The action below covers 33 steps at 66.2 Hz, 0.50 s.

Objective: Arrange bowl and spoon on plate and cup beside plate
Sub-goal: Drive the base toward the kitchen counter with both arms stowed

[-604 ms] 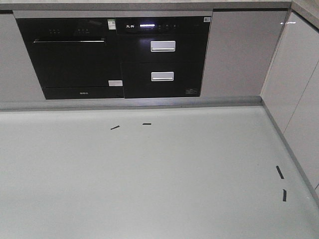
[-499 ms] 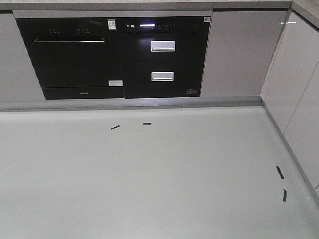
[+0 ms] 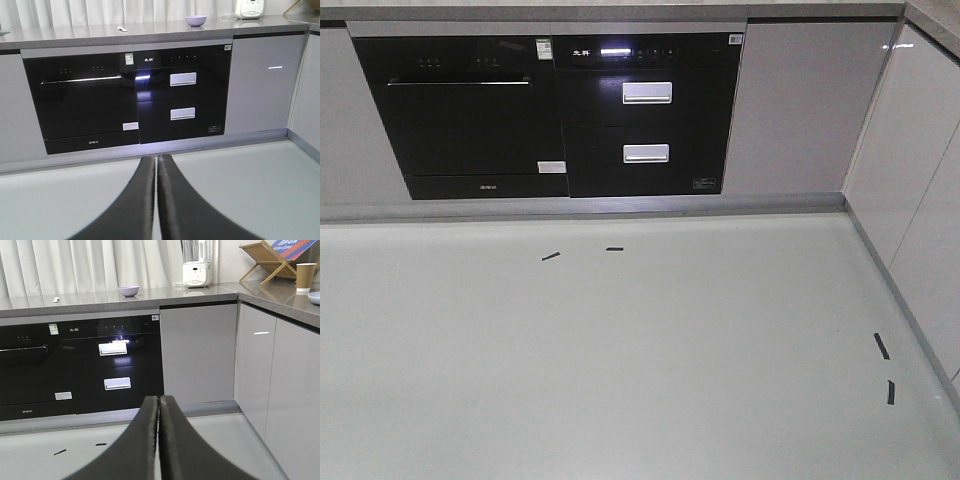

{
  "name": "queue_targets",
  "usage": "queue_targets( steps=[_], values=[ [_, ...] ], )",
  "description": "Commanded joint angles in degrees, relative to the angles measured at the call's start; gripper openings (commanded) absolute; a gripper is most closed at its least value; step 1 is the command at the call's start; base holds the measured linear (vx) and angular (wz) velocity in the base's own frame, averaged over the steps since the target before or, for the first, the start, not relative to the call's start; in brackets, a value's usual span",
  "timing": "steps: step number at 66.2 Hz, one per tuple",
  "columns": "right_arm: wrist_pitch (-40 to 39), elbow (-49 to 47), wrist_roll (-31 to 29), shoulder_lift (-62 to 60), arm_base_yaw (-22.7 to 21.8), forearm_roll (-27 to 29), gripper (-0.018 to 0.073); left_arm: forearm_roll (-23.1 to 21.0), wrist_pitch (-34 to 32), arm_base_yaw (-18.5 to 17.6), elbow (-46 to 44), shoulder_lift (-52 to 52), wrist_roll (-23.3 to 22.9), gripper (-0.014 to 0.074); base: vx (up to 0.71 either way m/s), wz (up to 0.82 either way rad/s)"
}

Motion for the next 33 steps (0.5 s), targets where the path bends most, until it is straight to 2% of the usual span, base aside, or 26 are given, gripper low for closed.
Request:
queue_targets(
  steps=[1,33],
  values=[
    [-4.34,0.24,-0.17,-0.39,-0.29,-0.16,-0.0003,-0.06,-3.91,0.14,-0.44,0.44,-0.72,-0.0006,0.0,0.0],
    [-4.34,0.24,-0.17,-0.39,-0.29,-0.16,-0.0003,-0.06,-3.91,0.14,-0.44,0.44,-0.72,-0.0006,0.0,0.0]
  ],
)
